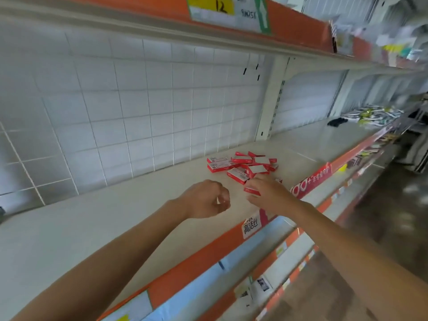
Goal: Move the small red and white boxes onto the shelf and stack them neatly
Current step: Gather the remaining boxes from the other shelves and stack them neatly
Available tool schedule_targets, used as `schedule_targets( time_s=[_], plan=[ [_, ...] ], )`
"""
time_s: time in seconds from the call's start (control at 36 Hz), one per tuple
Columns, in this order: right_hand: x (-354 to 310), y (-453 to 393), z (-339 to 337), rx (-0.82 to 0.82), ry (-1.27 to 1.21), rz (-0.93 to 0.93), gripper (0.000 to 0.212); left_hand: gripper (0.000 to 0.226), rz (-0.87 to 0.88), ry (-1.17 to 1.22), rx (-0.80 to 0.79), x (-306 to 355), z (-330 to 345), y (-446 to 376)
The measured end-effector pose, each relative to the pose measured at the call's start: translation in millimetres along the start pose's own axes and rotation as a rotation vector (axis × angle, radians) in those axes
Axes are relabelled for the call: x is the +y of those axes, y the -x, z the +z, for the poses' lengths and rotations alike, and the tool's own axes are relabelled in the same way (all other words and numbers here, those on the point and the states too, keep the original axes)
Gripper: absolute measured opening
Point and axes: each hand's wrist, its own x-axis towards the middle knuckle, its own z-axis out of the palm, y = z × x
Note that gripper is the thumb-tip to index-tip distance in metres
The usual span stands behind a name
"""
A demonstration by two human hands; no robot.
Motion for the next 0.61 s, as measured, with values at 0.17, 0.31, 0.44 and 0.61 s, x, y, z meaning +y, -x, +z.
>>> schedule_targets(
  time_s=[0.17, 0.31, 0.44, 0.61],
  plan=[
    [36.8, -36.7, -4.2, 0.037, 0.059, -0.025, 0.038, 0.019, -0.08, -0.012, -0.006, -6.7, 4.5, -18.1],
    [62.4, -60.3, -5.6, -0.025, 0.138, -0.027, 0.05, 0.017, -0.186, -0.002, 0.012, -3.0, 10.0, -24.5],
    [78.6, -67.9, -0.7, -0.061, 0.067, -0.111, 0.053, 0.015, -0.299, -0.017, 0.012, 10.4, 14.8, -26.7],
    [73.3, -70.1, -4.0, -0.122, 0.072, -0.246, 0.056, 0.016, -0.429, -0.039, 0.075, 34.3, 20.4, -13.5]
  ],
)
